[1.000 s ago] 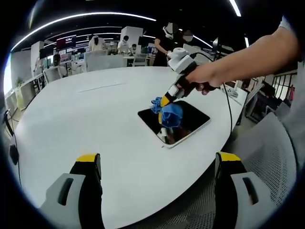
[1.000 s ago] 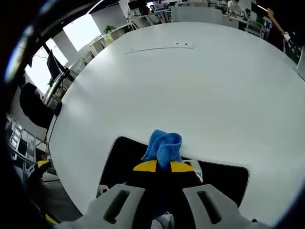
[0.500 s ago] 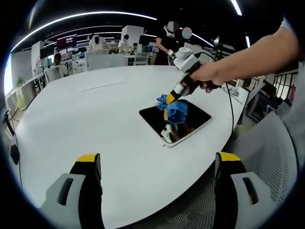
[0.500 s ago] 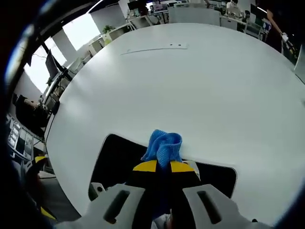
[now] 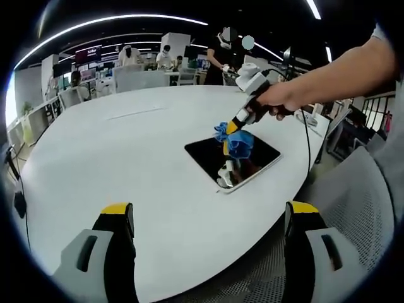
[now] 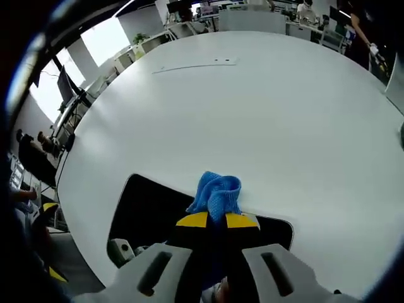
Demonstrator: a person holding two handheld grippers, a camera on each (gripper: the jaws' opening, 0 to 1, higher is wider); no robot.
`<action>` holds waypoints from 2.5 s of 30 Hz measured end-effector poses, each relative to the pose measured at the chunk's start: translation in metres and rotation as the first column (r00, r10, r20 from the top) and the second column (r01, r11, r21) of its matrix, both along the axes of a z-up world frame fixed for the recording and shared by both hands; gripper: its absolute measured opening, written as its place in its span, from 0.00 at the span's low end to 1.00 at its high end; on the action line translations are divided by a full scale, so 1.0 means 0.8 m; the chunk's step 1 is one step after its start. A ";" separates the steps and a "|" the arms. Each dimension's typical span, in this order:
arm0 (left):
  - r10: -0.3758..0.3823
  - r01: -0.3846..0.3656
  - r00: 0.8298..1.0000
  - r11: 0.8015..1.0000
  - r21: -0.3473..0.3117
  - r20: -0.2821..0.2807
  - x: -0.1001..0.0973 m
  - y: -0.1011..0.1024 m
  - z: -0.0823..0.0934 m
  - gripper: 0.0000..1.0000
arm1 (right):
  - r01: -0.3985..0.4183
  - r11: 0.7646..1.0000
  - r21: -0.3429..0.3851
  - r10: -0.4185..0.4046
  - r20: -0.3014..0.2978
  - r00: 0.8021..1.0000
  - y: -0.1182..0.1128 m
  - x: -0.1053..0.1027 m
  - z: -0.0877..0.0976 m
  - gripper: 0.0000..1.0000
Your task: Wipe the mirror surface with the cleaning cloth until all visible marks leave the cleaned area.
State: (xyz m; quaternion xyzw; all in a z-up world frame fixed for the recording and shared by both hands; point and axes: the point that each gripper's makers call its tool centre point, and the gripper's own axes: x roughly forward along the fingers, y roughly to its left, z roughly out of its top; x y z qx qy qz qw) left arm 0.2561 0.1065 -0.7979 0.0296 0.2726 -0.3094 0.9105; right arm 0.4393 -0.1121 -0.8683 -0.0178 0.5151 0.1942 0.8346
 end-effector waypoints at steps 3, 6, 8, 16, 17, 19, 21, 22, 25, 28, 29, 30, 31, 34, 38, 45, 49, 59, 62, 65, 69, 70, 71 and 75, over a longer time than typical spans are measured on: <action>-0.002 0.002 1.000 1.000 0.000 -0.001 0.000 0.000 0.000 0.99 | 0.000 1.000 0.004 0.000 0.002 1.000 0.000 0.000 0.000 0.02; -0.002 0.002 1.000 1.000 0.001 -0.001 0.000 0.000 -0.001 0.99 | -0.007 1.000 -0.016 0.007 0.008 1.000 0.002 0.000 -0.001 0.02; -0.001 0.001 1.000 1.000 0.001 0.000 0.001 0.000 0.000 0.99 | -0.011 1.000 -0.022 0.011 0.012 1.000 0.002 0.001 -0.001 0.02; -0.007 0.007 1.000 1.000 0.004 -0.003 0.000 -0.001 -0.002 0.99 | 0.030 0.999 0.015 -0.030 0.021 0.999 0.003 -0.007 0.002 0.02; -0.007 0.007 1.000 1.000 0.003 -0.004 0.000 -0.001 -0.002 0.99 | 0.032 0.999 0.016 -0.032 0.021 0.999 0.003 -0.009 0.002 0.02; -0.008 0.008 1.000 1.000 0.004 -0.005 -0.001 -0.001 -0.002 0.99 | 0.023 1.000 0.008 -0.023 0.021 1.000 0.005 -0.018 0.002 0.02; -0.009 0.009 1.000 1.000 0.005 -0.006 0.000 -0.001 -0.003 0.99 | 0.014 1.000 0.000 -0.014 0.020 1.000 0.007 -0.028 0.003 0.02; -0.009 0.009 1.000 1.000 0.005 -0.008 -0.001 -0.001 -0.002 0.99 | 0.015 1.000 0.000 -0.015 0.020 1.000 0.006 -0.032 0.003 0.02; -0.011 0.012 1.000 1.000 0.009 -0.012 -0.002 -0.001 -0.004 0.99 | 0.026 1.000 0.005 -0.026 0.027 0.999 0.005 -0.036 0.003 0.02; -0.017 0.017 1.000 1.000 0.019 -0.014 -0.003 -0.001 -0.006 0.99 | 0.060 0.998 0.024 -0.060 0.027 0.998 0.004 -0.046 0.003 0.03; -0.017 0.017 1.000 1.000 0.019 -0.014 -0.003 -0.001 -0.006 0.99 | 0.057 0.998 0.025 -0.057 0.029 0.998 0.005 -0.048 0.003 0.03; -0.014 0.015 1.000 1.000 0.018 -0.015 -0.003 -0.001 -0.005 0.99 | 0.052 0.998 0.026 -0.053 0.030 0.998 0.006 -0.052 0.003 0.03; -0.013 0.013 1.000 1.000 0.018 -0.014 -0.003 -0.001 -0.005 0.99 | 0.060 0.998 0.031 -0.061 0.027 0.998 0.005 -0.054 0.002 0.03; -0.018 0.019 1.000 1.000 0.022 -0.014 -0.003 -0.001 -0.006 0.99 | 0.091 0.995 0.039 -0.092 0.027 0.995 0.007 -0.064 0.002 0.03; -0.019 0.019 1.000 1.000 0.008 -0.004 -0.003 -0.002 -0.001 0.99 | 0.077 0.996 0.033 -0.078 0.036 0.996 0.009 -0.078 0.002 0.03; -0.020 0.020 1.000 1.000 0.019 -0.013 -0.004 -0.003 -0.004 0.99 | 0.081 0.996 0.039 -0.082 0.014 0.997 0.006 -0.102 0.001 0.03; -0.015 0.015 1.000 1.000 0.004 -0.014 -0.003 -0.003 -0.002 0.99 | 0.077 0.996 0.035 -0.077 0.013 0.997 0.007 -0.111 0.001 0.03; -0.017 0.017 1.000 1.000 0.013 -0.011 -0.004 -0.002 -0.003 0.99 | 0.088 0.995 0.048 -0.088 0.005 0.996 0.006 -0.128 0.001 0.03; -0.016 0.016 1.000 1.000 0.020 -0.011 -0.004 -0.002 -0.004 0.99 | 0.104 0.992 0.067 -0.104 -0.009 0.995 0.005 -0.133 0.000 0.03; -0.018 0.018 1.000 0.999 0.029 -0.010 -0.005 -0.001 -0.004 0.99 | 0.103 0.992 0.070 -0.103 -0.008 0.995 0.007 -0.140 0.000 0.03; -0.001 0.001 1.000 1.000 0.023 -0.004 -0.002 0.003 -0.003 0.99 | 0.110 0.991 0.070 -0.110 -0.011 0.994 0.010 -0.144 0.001 0.02; -0.004 0.004 1.000 1.000 0.025 -0.006 -0.003 0.002 -0.003 0.99 | 0.110 0.991 0.071 -0.110 -0.011 0.994 0.010 -0.145 0.001 0.02; -0.006 0.006 1.000 1.000 0.024 -0.005 -0.003 0.001 -0.003 0.99 | 0.109 0.991 0.072 -0.109 -0.010 0.994 0.011 -0.147 0.001 0.02; 0.005 -0.005 1.000 1.000 0.007 0.001 -0.002 0.003 0.001 0.99 | 0.108 0.991 0.077 -0.107 -0.018 0.994 0.013 -0.153 0.001 0.02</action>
